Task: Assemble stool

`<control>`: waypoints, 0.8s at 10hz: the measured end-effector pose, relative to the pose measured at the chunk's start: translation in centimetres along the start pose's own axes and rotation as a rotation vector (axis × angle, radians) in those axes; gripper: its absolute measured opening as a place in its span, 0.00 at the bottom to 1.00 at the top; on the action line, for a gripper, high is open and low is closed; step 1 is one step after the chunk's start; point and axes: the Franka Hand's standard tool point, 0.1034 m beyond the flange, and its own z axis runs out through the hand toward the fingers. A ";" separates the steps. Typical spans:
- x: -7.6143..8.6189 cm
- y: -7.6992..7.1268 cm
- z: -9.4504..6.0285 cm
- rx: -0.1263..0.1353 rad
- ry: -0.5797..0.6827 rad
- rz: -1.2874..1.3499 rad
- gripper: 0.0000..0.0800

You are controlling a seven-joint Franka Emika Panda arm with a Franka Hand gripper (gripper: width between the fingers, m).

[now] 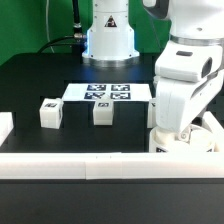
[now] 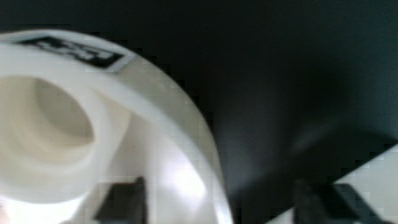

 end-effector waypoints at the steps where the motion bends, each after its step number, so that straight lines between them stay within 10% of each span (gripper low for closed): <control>1: -0.4 0.5 -0.6 -0.002 -0.001 -0.012 0.70; 8: -2.4 2.5 -4.5 -0.017 -0.013 -0.018 0.81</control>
Offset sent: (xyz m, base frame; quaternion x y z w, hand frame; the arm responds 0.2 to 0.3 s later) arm -0.0041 -0.0060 0.0221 0.0209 -0.0136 -0.0081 0.9997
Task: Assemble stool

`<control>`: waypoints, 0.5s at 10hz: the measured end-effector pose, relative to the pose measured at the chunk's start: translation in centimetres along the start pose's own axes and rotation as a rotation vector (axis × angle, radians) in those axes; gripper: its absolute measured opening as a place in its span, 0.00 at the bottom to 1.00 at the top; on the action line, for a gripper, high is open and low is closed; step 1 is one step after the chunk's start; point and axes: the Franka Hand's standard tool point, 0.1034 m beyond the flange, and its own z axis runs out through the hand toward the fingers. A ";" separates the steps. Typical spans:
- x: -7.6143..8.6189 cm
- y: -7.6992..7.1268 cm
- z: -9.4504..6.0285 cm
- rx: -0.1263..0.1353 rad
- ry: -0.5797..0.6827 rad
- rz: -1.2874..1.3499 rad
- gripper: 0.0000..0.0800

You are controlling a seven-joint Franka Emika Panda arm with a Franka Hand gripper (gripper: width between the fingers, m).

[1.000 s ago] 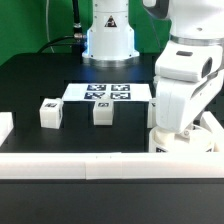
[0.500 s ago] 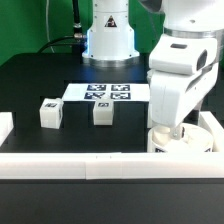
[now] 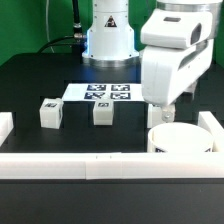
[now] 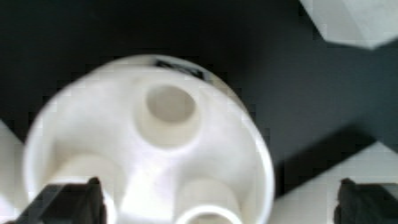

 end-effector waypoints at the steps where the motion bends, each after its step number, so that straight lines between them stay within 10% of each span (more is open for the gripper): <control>1: -1.1 -0.1 0.1 -0.003 -0.005 0.019 0.81; 5: -1.7 -0.4 0.5 -0.003 -0.002 0.098 0.81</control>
Offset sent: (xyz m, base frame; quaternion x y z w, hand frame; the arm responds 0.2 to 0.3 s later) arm 0.0000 0.0000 0.0000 0.0000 0.0000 0.0000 1.0000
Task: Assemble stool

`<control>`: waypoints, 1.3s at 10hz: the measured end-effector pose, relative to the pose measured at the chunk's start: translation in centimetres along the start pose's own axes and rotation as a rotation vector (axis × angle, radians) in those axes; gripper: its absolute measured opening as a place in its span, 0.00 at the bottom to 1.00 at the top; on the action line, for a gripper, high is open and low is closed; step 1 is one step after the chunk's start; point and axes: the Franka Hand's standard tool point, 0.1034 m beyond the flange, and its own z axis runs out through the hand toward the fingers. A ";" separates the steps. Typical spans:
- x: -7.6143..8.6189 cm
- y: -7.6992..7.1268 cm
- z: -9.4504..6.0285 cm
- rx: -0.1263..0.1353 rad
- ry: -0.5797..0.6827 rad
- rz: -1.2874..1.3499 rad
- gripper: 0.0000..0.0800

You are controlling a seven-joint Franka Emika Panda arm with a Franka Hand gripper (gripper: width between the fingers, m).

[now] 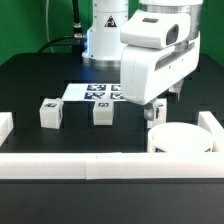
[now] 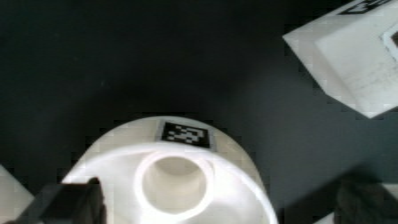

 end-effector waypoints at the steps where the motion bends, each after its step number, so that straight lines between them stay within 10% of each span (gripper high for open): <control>1: -0.1 0.1 0.4 -0.005 0.007 0.079 0.81; 6: -2.2 -1.2 1.8 -0.038 0.074 0.610 0.81; 13: -2.7 -2.5 2.4 0.024 0.026 0.990 0.81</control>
Offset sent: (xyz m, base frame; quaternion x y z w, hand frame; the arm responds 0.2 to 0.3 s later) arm -0.0258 -0.0314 -0.0035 -0.0737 0.0000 0.3307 0.9409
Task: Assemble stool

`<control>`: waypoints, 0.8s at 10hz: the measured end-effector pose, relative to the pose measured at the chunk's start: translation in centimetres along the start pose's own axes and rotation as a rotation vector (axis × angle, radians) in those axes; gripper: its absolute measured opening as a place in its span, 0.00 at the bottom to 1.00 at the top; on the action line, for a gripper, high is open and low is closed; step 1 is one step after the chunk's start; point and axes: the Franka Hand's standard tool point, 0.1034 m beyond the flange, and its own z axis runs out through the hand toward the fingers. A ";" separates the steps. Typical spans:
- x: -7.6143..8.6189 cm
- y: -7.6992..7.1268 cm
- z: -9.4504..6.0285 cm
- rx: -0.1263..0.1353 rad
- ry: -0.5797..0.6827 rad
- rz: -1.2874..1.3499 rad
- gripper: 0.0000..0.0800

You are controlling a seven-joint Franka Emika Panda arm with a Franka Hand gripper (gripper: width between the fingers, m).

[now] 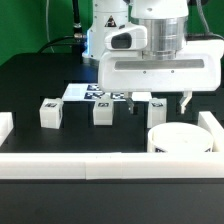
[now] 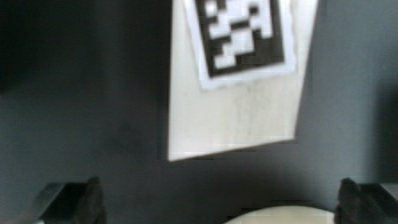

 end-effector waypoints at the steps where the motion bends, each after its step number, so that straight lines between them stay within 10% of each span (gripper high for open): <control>1: -0.4 0.0 0.0 -0.005 -0.049 -0.004 0.81; 8: -1.4 -0.5 0.4 -0.015 -0.553 0.014 0.81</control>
Offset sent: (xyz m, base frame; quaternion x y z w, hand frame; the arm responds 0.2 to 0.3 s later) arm 0.0000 0.0000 0.0000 0.0000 -0.1296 0.0000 0.9916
